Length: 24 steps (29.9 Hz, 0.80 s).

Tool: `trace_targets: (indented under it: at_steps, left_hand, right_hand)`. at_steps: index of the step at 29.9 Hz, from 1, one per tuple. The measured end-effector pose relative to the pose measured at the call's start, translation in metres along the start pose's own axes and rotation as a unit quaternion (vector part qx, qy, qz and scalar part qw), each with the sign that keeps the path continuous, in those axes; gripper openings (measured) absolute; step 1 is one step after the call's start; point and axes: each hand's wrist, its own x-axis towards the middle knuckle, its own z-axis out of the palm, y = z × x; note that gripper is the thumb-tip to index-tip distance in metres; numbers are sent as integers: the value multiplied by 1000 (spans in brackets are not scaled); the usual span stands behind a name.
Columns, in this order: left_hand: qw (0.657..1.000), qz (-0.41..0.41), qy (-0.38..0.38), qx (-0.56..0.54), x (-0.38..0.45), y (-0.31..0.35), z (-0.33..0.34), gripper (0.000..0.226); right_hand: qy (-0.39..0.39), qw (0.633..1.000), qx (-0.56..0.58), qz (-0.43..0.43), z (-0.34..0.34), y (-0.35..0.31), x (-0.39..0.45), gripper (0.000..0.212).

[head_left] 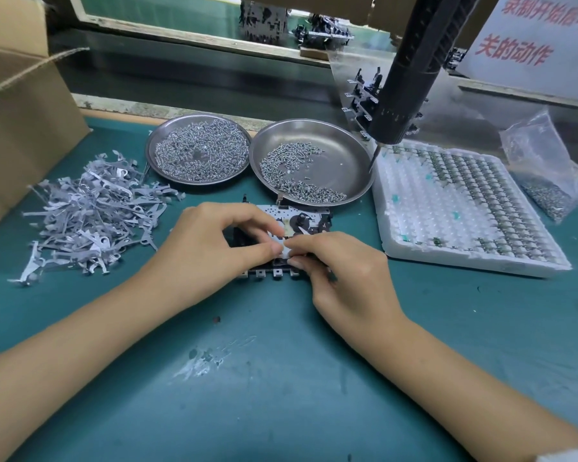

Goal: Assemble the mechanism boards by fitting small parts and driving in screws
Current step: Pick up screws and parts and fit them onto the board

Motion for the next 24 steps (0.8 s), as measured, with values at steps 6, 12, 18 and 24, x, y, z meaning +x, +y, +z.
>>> trace_targets:
  at_steps: [6, 12, 18, 24]
  left_hand:
    - [1000, 13, -3, 18, 2, 2, 0, 22]
    - [999, 16, -35, 13, 6, 5, -3, 25]
    - [998, 21, -53, 9, 8, 4, -5, 21]
    - [999, 13, -49, 6, 9, 0, -3, 23]
  right_hand:
    - [1, 1000, -27, -3, 0, -4, 1, 14]
    - [-17, 999, -46, 0, -2, -7, 2, 17]
    - [-21, 999, -26, 22, -3, -5, 2, 13]
    - [-30, 997, -61, 25, 3, -8, 0, 5]
